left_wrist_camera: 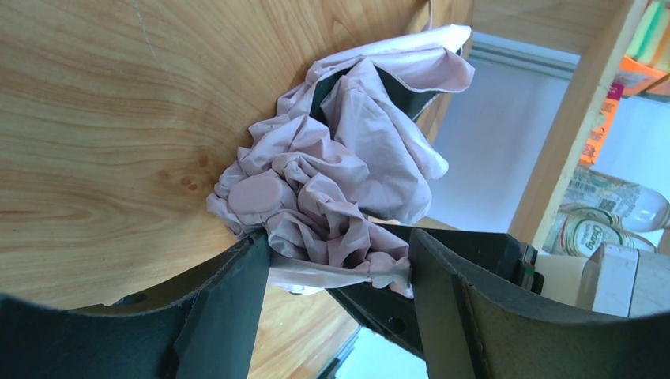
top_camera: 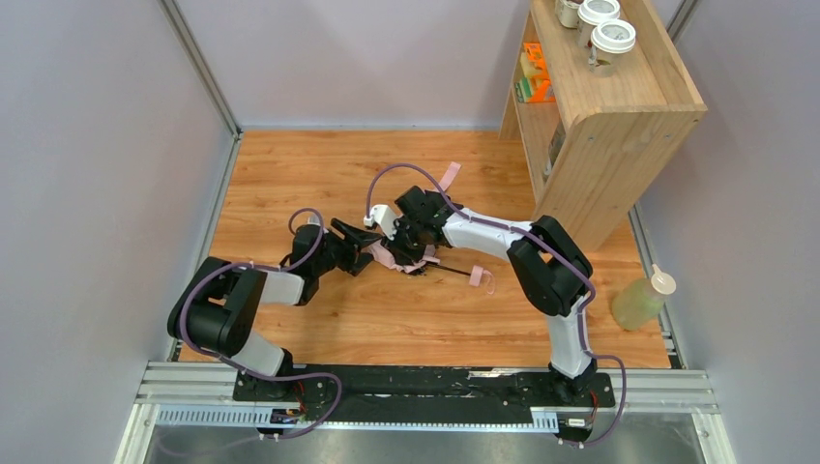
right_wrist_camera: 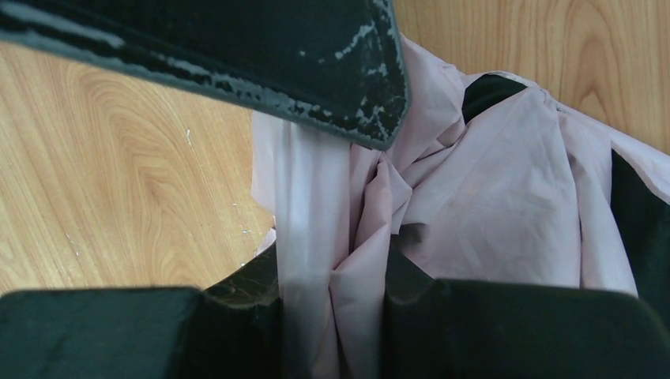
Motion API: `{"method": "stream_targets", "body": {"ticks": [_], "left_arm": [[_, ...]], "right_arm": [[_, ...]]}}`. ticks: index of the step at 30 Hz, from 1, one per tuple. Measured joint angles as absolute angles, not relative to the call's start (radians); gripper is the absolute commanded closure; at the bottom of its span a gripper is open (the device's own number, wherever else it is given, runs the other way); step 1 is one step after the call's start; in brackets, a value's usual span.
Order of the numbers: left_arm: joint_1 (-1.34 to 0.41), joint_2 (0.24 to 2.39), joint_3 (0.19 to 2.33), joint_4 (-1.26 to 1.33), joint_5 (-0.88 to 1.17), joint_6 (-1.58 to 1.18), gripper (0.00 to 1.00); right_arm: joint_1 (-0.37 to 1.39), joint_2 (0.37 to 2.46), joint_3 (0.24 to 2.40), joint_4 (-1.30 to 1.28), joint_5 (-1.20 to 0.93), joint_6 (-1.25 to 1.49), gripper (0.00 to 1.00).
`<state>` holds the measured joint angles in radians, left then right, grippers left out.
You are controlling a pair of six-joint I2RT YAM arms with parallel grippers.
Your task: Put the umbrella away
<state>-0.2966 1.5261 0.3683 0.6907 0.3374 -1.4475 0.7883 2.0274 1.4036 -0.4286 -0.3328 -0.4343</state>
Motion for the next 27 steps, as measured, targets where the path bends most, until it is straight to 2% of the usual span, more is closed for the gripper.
{"method": "stream_targets", "body": {"ticks": [6,8,10,11,12,13,15,16,19,21,22,23,27], "left_arm": [[-0.325,1.523,0.451,0.509,0.267,-1.445,0.27],[-0.332,1.528,0.482,0.45,0.251,-1.439,0.3],[-0.333,1.552,0.496,0.427,0.246,-1.435,0.38],[-0.333,1.565,0.501,0.426,0.248,-1.431,0.49],[-0.332,1.588,0.509,0.42,0.25,-1.419,0.54],[-0.331,1.605,0.515,0.42,0.254,-1.412,0.67],[-0.326,1.629,0.522,0.43,0.266,-1.394,0.76],[-0.326,1.628,0.524,0.43,0.266,-1.382,0.77],[-0.319,1.631,0.536,0.418,0.278,-1.35,0.72],[-0.31,1.636,0.562,0.395,0.308,-1.301,0.54],[-0.304,1.636,0.57,0.386,0.326,-1.272,0.36],[-0.302,1.625,0.563,0.395,0.335,-1.247,0.27],[-0.301,1.461,0.497,0.365,0.297,-1.145,0.26]], "right_arm": [[0.788,2.028,1.404,-0.424,-0.325,-0.419,1.0],[0.788,2.028,1.404,-0.421,-0.324,-0.414,1.0],[0.788,2.03,1.405,-0.421,-0.324,-0.413,1.0],[0.788,2.032,1.409,-0.422,-0.324,-0.412,1.0],[0.786,2.034,1.412,-0.425,-0.324,-0.411,1.0],[0.783,2.038,1.418,-0.43,-0.324,-0.411,1.0],[0.775,2.045,1.433,-0.443,-0.326,-0.412,1.0],[0.771,2.049,1.439,-0.448,-0.334,-0.411,1.0],[0.758,2.058,1.45,-0.461,-0.368,-0.411,1.0],[0.742,2.066,1.455,-0.463,-0.406,-0.406,1.0],[0.734,2.07,1.46,-0.464,-0.428,-0.403,1.0],[0.725,2.075,1.462,-0.465,-0.451,-0.4,1.0],[0.696,2.094,1.459,-0.438,-0.598,-0.378,1.0]]}}
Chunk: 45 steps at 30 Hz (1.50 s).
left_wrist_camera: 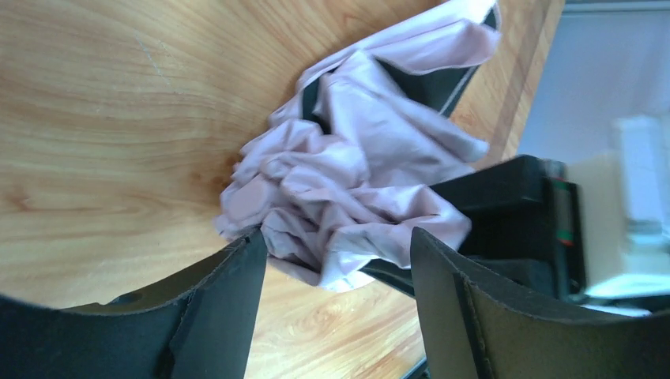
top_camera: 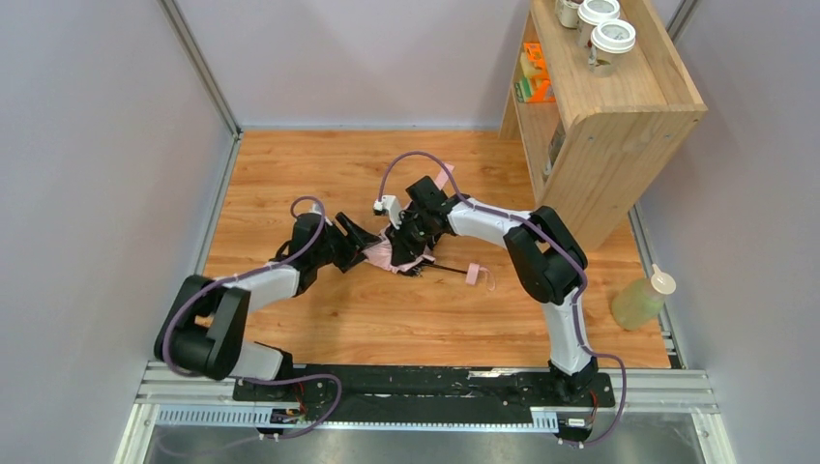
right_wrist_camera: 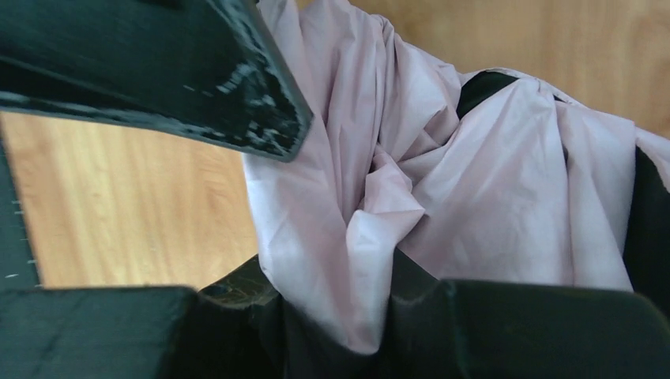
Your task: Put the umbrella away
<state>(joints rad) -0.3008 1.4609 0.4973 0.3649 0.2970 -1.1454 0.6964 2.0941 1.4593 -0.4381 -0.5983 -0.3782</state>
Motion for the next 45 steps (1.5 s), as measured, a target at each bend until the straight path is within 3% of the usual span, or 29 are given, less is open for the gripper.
{"method": "stream_targets", "body": {"ticks": [4,8,13,19,27,36,45], "left_arm": [[-0.298,1.294,0.486,0.223,0.264,-1.105,0.26],[-0.293,1.264,0.476,0.16,0.279,-1.179,0.25],[-0.292,1.224,0.476,0.04,0.283,-1.309,0.25],[-0.305,1.002,0.439,-0.078,0.193,-1.46,0.24],[-0.354,1.171,0.397,0.041,0.191,-1.579,0.23],[-0.439,1.257,0.329,0.274,0.02,-1.582,0.23],[-0.463,1.293,0.326,0.323,-0.097,-1.556,0.23]], "right_arm": [[0.696,2.117,1.452,-0.403,-0.733,-0.314,1.0],[0.694,2.134,1.445,-0.385,-0.809,-0.255,1.0],[0.694,2.143,1.448,-0.388,-0.837,-0.224,1.0],[0.695,2.143,1.448,-0.386,-0.838,-0.21,1.0],[0.695,2.143,1.447,-0.384,-0.837,-0.205,1.0],[0.695,2.141,1.447,-0.383,-0.832,-0.199,1.0],[0.695,2.141,1.446,-0.383,-0.833,-0.198,1.0]]}}
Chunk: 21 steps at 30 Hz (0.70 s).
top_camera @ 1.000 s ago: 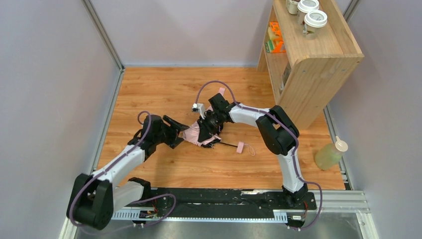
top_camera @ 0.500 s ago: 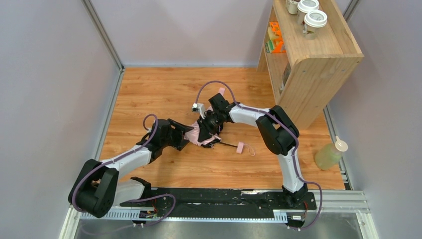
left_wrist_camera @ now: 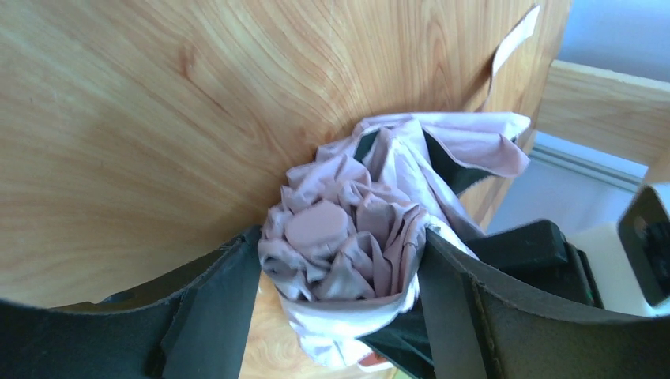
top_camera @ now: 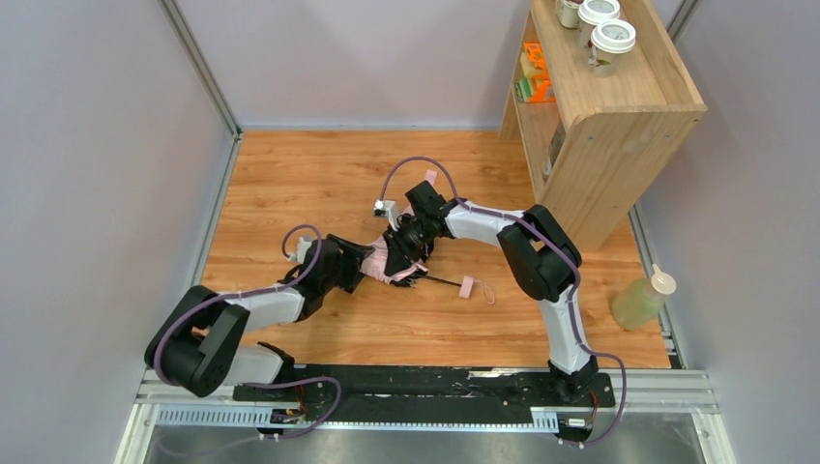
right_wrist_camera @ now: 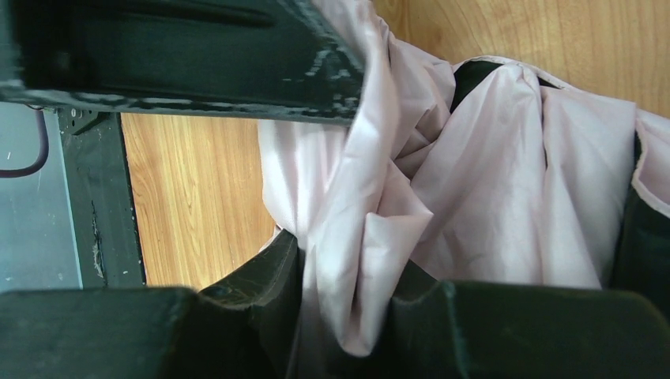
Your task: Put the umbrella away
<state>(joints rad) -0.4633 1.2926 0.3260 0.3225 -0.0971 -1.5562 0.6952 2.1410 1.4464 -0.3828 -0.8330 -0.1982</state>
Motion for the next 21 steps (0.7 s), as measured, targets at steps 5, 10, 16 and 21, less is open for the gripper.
{"method": "stream_targets", "body": {"ticks": [5,10,16,21], "left_arm": [[-0.464,1.414,0.329,0.477,-0.106,-1.561,0.23],[-0.479,1.435,0.308,0.542,-0.137,-1.558,0.52],[-0.484,1.479,0.256,0.664,-0.152,-1.582,0.86],[-0.482,1.542,0.231,0.775,-0.131,-1.58,0.93]], "right_arm": [[0.695,2.141,1.446,-0.383,-0.835,-0.197,1.0],[0.693,2.141,1.448,-0.382,-0.837,-0.19,1.0],[0.695,2.141,1.449,-0.383,-0.833,-0.175,1.0],[0.706,2.126,1.449,-0.388,-0.783,-0.143,0.58]]}}
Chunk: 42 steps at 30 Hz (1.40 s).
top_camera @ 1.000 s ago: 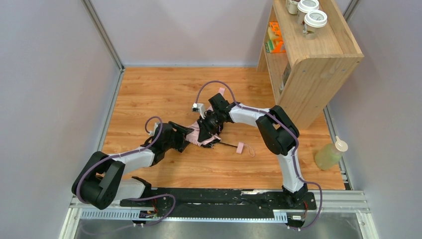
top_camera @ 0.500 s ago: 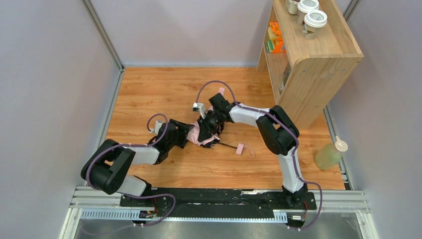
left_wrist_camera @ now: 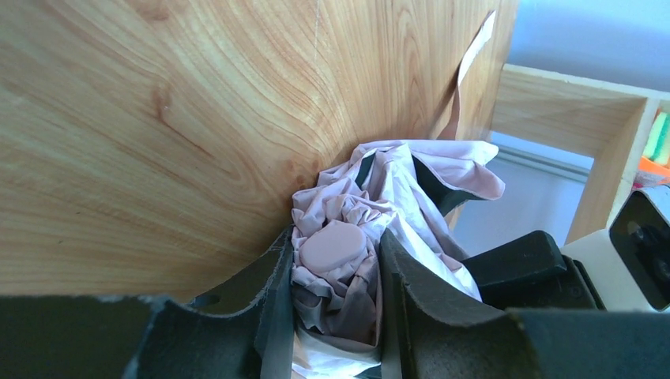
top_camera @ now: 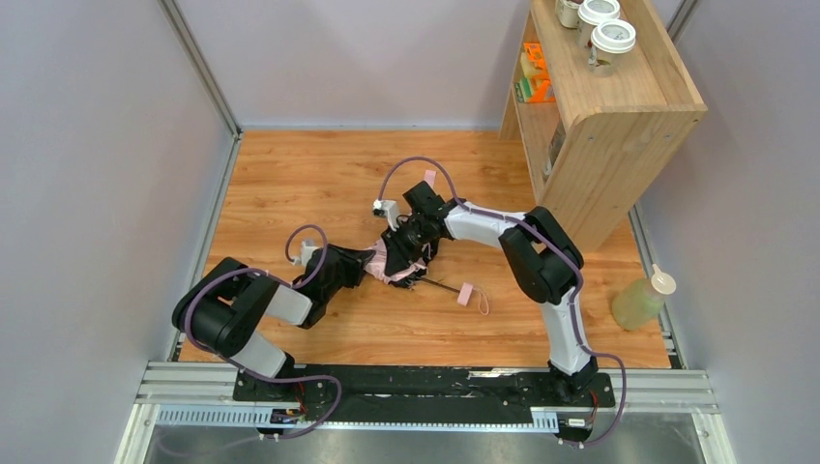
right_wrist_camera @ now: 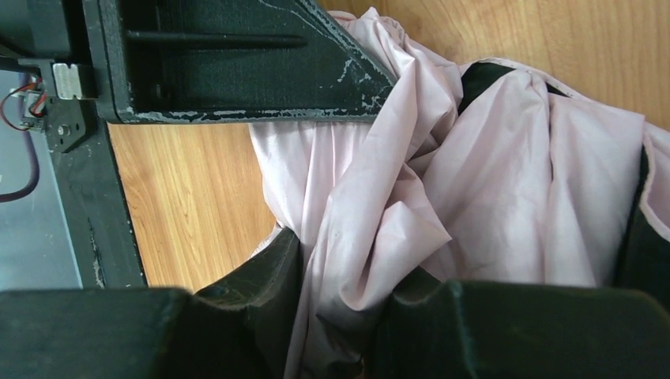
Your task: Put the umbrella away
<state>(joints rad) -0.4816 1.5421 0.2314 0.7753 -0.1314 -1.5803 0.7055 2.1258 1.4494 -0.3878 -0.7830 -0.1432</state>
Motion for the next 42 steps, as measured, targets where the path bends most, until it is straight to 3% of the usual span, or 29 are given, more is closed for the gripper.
{"method": "stream_targets", "body": {"ticks": [2,6,8,17,23,32,35,37,38,40,42], "left_arm": [[-0.482,1.555,0.231,0.804,-0.115,-1.572,1.0],[-0.482,1.54,0.231,0.787,-0.107,-1.558,1.0],[-0.482,1.506,0.237,0.737,-0.107,-1.543,1.0],[-0.48,1.402,0.35,0.409,-0.088,-1.492,1.0],[-0.472,1.429,0.519,0.111,-0.045,-1.476,1.0],[-0.461,1.475,0.596,-0.034,0.035,-1.475,1.0],[-0.458,1.479,0.602,-0.046,0.051,-1.475,1.0],[-0.458,1.478,0.606,-0.059,0.054,-1.475,1.0],[-0.458,1.478,0.608,-0.062,0.054,-1.475,1.0],[-0.457,1.478,0.612,-0.065,0.054,-1.479,1.0],[-0.455,1.478,0.612,-0.077,0.061,-1.478,1.0]], "right_arm": [[0.713,2.109,1.444,-0.397,-0.741,-0.125,0.46],[0.733,2.047,1.439,-0.455,-0.626,-0.078,0.2],[0.744,1.995,1.431,-0.49,-0.559,-0.063,0.02],[0.859,1.568,1.135,-0.313,-0.189,-0.144,0.0],[1.072,1.606,1.005,-0.111,0.013,-0.257,0.0],[1.103,1.807,0.994,0.058,0.24,-0.342,0.08],[1.113,1.87,1.024,0.105,0.336,-0.363,0.22],[1.119,1.906,1.055,0.117,0.393,-0.367,0.41],[1.122,1.92,1.066,0.117,0.408,-0.363,0.56],[1.13,1.933,1.073,0.106,0.41,-0.336,0.64],[1.132,1.937,1.075,0.093,0.41,-0.316,0.63]]}}
